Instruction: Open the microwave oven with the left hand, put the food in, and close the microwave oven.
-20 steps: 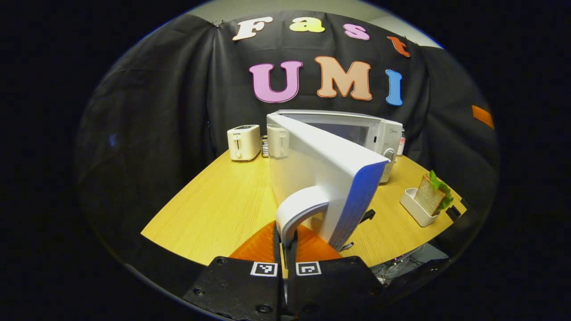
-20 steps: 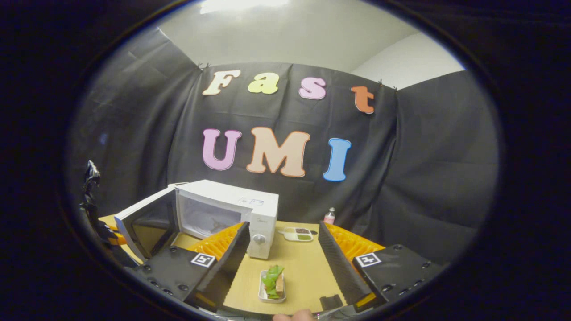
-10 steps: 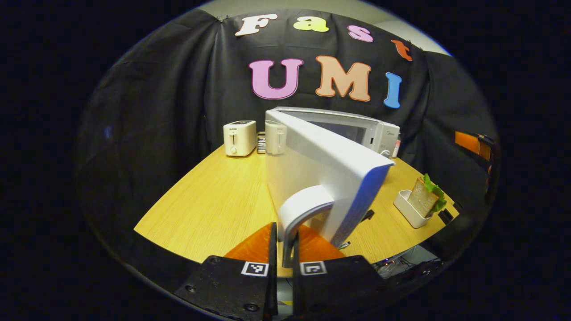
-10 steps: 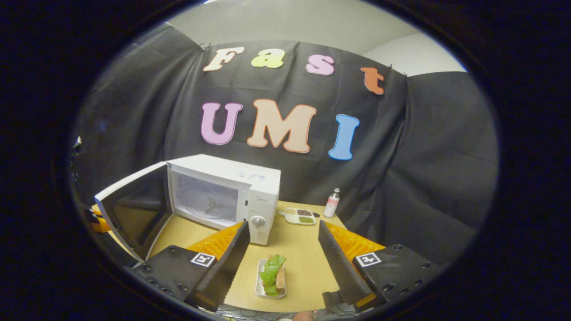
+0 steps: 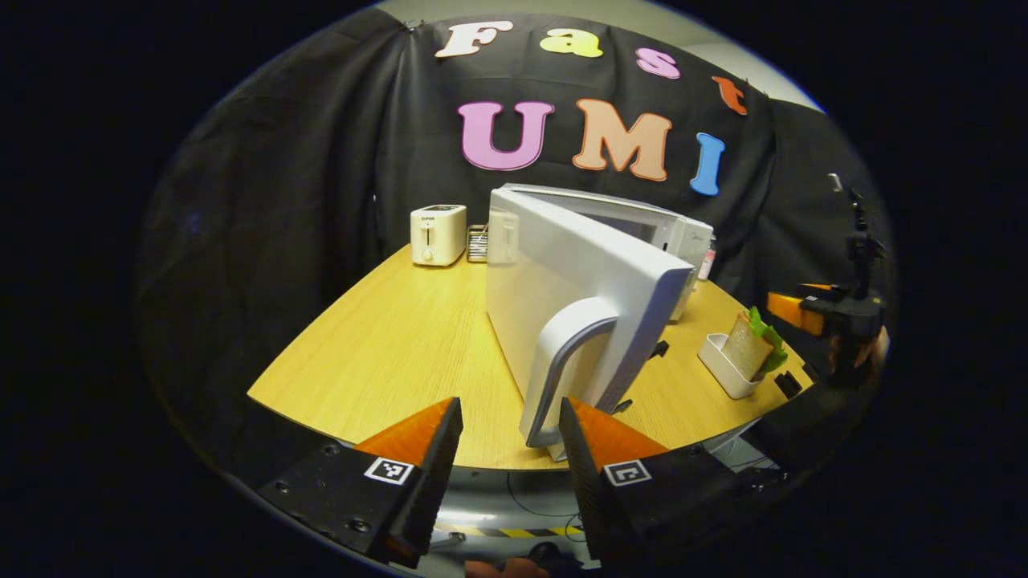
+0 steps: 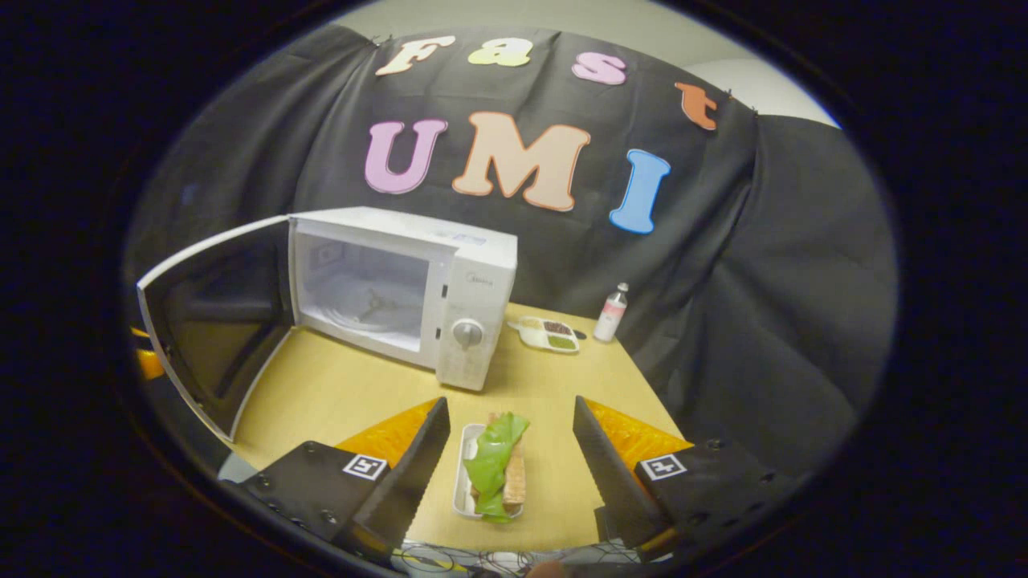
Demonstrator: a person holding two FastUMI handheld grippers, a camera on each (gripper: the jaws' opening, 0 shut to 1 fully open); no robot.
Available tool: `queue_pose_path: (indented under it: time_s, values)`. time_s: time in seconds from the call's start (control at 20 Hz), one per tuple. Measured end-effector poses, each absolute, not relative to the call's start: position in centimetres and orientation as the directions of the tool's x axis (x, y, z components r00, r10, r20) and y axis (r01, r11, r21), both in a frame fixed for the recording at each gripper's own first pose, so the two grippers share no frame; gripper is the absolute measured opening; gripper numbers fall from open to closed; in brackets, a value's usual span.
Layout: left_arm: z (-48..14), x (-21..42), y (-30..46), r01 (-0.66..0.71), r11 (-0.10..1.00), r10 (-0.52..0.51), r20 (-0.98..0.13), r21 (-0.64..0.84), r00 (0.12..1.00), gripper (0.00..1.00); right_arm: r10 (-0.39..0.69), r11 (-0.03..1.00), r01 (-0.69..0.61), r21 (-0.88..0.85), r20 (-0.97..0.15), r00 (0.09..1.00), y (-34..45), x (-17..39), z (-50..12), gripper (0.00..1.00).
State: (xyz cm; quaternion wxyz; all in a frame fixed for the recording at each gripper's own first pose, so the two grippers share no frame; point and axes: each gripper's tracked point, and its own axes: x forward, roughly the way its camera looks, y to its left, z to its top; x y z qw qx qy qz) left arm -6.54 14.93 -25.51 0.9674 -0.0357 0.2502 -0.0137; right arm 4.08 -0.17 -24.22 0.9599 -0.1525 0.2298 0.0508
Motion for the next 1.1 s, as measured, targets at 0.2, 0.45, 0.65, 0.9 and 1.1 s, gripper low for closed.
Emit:
queue_pose_path:
  time_s: [0.2,0.45,0.65,0.9,1.1]
  values:
    - [-21.4,-7.2,16.4,0.000,1.000,-0.005,-0.410,-0.011,0.912,0.71,0.004,0.948,-0.172,-0.269,-0.528,0.849,-1.1,4.0,-28.4,0.99]
    - [-17.1,-7.1,16.6,-0.034,0.999,0.031,-0.324,-0.004,0.946,0.70,-0.029,0.964,-0.141,-0.227,-0.616,0.788,-2.3,3.7,-32.7,0.98]
    - [-15.9,-7.7,16.2,-0.029,0.999,0.040,-0.307,0.041,0.951,0.71,-0.037,0.973,-0.121,-0.195,-0.653,0.757,-2.6,3.5,-34.5,0.94]
    - [-16.3,-7.8,16.0,-0.031,0.998,0.046,-0.321,0.051,0.946,0.70,-0.016,0.979,-0.129,-0.158,-0.692,0.722,-2.1,3.3,-35.1,0.51]
    - [-15.6,-7.4,16.2,-0.039,0.999,0.048,-0.306,0.035,0.951,0.72,-0.026,0.977,-0.133,-0.169,-0.706,0.708,-2.2,3.5,-34.7,0.39]
